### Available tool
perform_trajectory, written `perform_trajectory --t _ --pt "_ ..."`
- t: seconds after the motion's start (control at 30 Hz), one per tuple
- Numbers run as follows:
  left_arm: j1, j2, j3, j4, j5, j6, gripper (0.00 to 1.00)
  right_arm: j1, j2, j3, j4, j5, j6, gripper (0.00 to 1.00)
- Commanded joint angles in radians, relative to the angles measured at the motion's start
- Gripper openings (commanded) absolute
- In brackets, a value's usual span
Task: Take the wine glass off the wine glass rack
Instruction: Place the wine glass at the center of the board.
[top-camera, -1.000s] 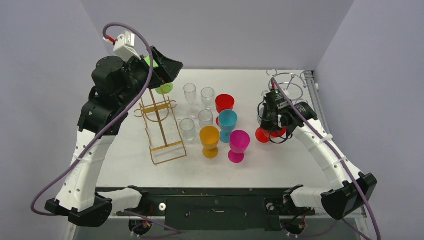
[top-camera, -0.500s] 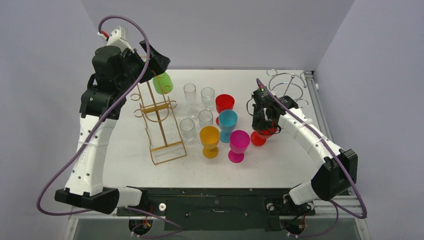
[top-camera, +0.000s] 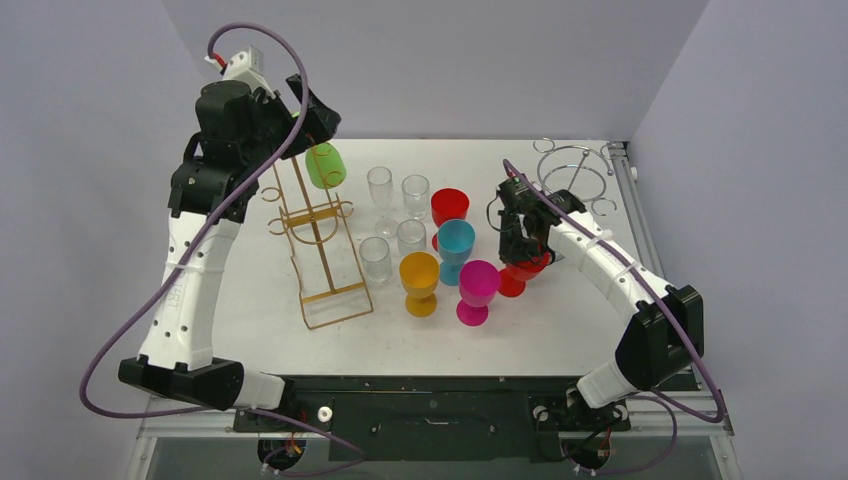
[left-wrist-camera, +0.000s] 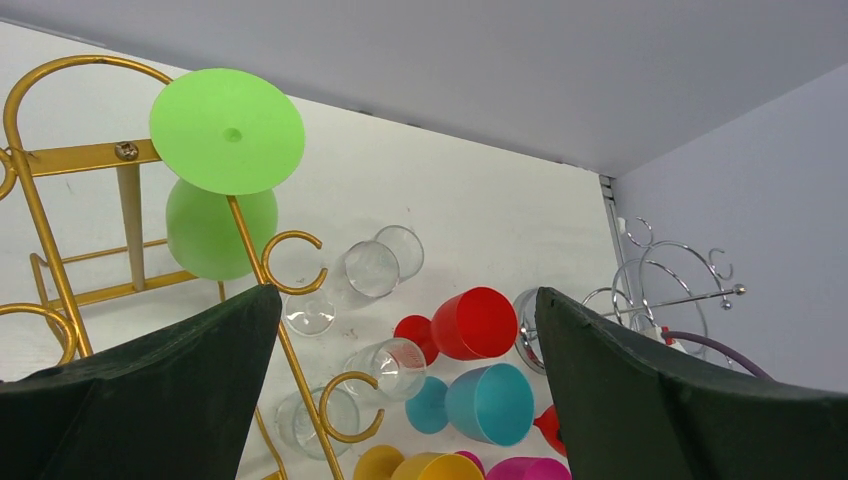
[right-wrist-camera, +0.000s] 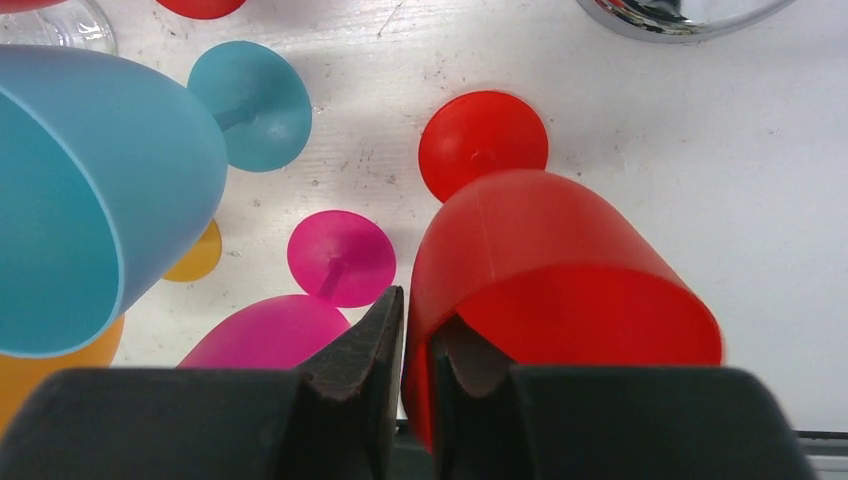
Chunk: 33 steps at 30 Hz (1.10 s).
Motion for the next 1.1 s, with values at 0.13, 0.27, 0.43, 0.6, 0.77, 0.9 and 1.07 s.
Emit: perform_trajectory --t 0.13,0.27,0.43,0.6,0.77,0.9,1.07 --pt "0.008 0.032 0.066 -0.017 -0.061 0.047 0.96 0.008 -0.004 0.027 0.018 0.007 -0.012 0.19" --pt "0.006 0.045 0.073 -0.019 -0.087 0.057 0.96 0.009 -0.013 0.049 0.003 0.015 -0.011 0.23" --pt "0.005 0.071 0.103 -0.027 -0.116 0.077 0.96 0.009 -0.041 0.096 -0.025 0.026 -0.007 0.27" --pt "-0.001 0.096 0.138 -0.05 -0.185 0.1 0.96 0.009 -0.079 0.131 -0.06 0.038 -0.005 0.32" --pt "-0.024 0.125 0.175 -0.086 -0.308 0.126 0.97 0.009 -0.114 0.167 -0.091 0.05 -0.004 0.36" --pt "-0.031 0.148 0.185 -0.084 -0.362 0.138 1.0 0.009 -0.145 0.197 -0.117 0.061 -0.003 0.37" --pt "-0.031 0.197 0.23 -0.095 -0.371 0.157 0.9 0.011 -0.193 0.263 -0.137 0.063 0.01 0.38"
